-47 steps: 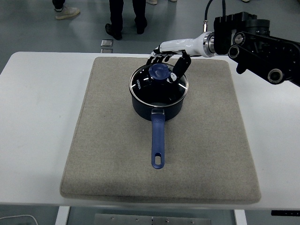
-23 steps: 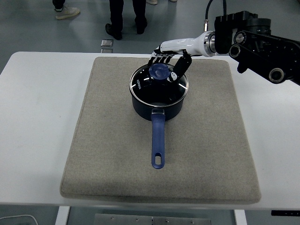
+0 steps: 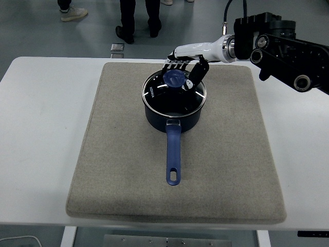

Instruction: Lift the pot lid and place it to the right of the pot.

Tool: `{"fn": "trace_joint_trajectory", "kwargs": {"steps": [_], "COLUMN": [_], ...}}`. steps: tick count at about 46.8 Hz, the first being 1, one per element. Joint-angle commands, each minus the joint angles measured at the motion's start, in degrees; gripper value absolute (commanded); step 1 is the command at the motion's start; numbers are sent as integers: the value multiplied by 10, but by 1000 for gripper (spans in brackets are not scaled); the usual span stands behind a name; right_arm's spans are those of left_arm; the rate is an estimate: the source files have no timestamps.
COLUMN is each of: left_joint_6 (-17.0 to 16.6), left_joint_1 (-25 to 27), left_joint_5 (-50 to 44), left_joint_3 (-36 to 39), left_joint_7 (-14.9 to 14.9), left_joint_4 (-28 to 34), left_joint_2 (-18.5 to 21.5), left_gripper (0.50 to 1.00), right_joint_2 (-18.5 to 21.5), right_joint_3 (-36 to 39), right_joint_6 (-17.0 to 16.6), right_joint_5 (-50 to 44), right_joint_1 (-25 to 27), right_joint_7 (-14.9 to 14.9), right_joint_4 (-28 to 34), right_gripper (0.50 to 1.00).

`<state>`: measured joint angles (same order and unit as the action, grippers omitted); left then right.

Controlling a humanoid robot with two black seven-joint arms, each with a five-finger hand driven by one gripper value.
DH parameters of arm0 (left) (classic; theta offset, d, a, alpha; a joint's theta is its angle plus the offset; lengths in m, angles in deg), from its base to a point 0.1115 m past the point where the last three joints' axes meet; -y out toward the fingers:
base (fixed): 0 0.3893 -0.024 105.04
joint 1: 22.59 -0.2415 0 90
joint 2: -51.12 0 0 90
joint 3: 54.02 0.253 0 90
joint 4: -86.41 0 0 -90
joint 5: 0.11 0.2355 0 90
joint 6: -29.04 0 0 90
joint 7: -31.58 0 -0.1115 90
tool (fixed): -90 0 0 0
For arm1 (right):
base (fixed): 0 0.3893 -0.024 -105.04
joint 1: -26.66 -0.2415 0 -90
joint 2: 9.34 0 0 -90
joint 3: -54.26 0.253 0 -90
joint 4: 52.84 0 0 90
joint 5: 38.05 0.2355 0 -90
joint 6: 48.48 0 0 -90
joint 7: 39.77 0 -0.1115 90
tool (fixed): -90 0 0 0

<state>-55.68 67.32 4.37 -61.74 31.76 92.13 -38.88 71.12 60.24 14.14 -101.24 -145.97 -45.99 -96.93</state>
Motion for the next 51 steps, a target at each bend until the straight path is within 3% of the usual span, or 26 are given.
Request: {"fn": "trace_joint_trajectory", "kwargs": {"steps": [1,12,34,47,51], "left_joint_6": [0,0,0,0,0], "left_joint_1": [0,0,0,0,0], "left_joint_5": [0,0,0,0,0], "left_joint_3": [0,0,0,0,1], "left_joint_7": [0,0,0,0,0], "left_joint_4": [1,1,0,1,1], "left_joint_2": [0,0,0,0,0], "left_gripper": [1000,1000,1000,1000,1000], "right_joint_2": [0,0,-10,-57,-72], "right_joint_3": [0,0,4,5,5], "right_joint_6": [0,0,-4,-25,-34], "right_joint_5": [0,0,2,2,2], "right_joint_1": [0,0,-13,-17,-17], "right_joint_7": [-1,-2,-2,-2,-1], "right_joint_4": [0,0,0,1,1], "right_gripper": [658,580,578,578,501]}}
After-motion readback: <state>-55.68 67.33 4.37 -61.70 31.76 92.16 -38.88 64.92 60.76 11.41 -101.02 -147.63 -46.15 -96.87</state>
